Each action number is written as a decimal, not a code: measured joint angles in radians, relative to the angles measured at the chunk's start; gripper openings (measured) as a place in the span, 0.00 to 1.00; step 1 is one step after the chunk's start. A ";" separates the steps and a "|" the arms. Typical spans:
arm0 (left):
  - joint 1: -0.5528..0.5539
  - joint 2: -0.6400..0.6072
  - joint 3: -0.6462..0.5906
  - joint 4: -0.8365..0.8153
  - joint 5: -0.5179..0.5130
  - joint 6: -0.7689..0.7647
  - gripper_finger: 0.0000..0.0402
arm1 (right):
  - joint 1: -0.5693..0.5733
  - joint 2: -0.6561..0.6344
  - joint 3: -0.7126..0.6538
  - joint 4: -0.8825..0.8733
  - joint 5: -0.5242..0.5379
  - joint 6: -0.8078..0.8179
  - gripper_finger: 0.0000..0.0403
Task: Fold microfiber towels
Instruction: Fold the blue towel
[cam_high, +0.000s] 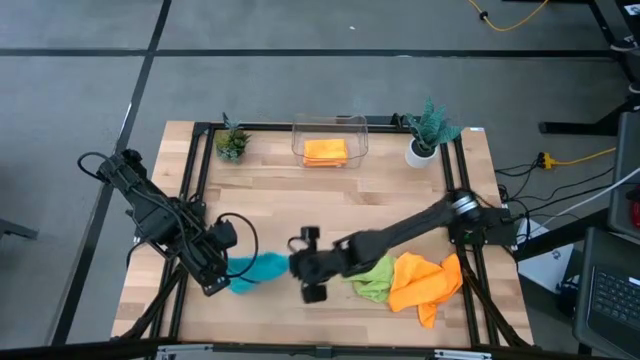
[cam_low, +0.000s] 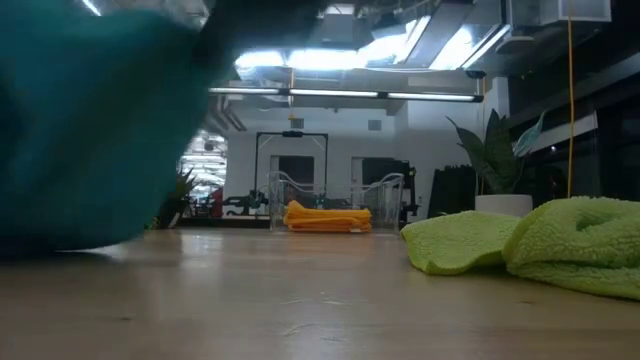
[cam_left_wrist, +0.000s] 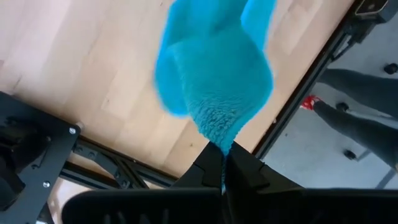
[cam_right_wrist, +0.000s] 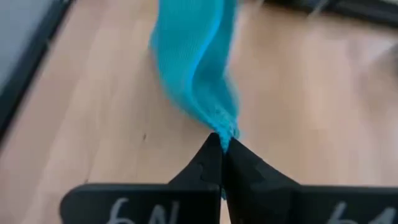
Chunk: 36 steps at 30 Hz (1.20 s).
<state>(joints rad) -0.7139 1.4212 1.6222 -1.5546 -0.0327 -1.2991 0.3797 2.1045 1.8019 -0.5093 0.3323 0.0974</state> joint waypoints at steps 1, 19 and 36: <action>0.000 0.000 0.000 0.000 -0.005 0.000 0.00 | -0.003 -0.041 0.000 -0.027 0.009 -0.003 0.01; -0.015 0.000 0.001 0.090 0.055 -0.006 0.00 | -0.008 -0.398 0.001 -0.215 0.036 0.115 0.00; 0.227 -0.031 0.005 -0.017 -0.136 0.381 0.00 | -0.211 -0.297 0.000 -0.241 0.281 -0.108 0.00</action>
<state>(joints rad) -0.4865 1.3906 1.6272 -1.5715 -0.1692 -0.9177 0.1686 1.8076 1.8023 -0.7508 0.6136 -0.0110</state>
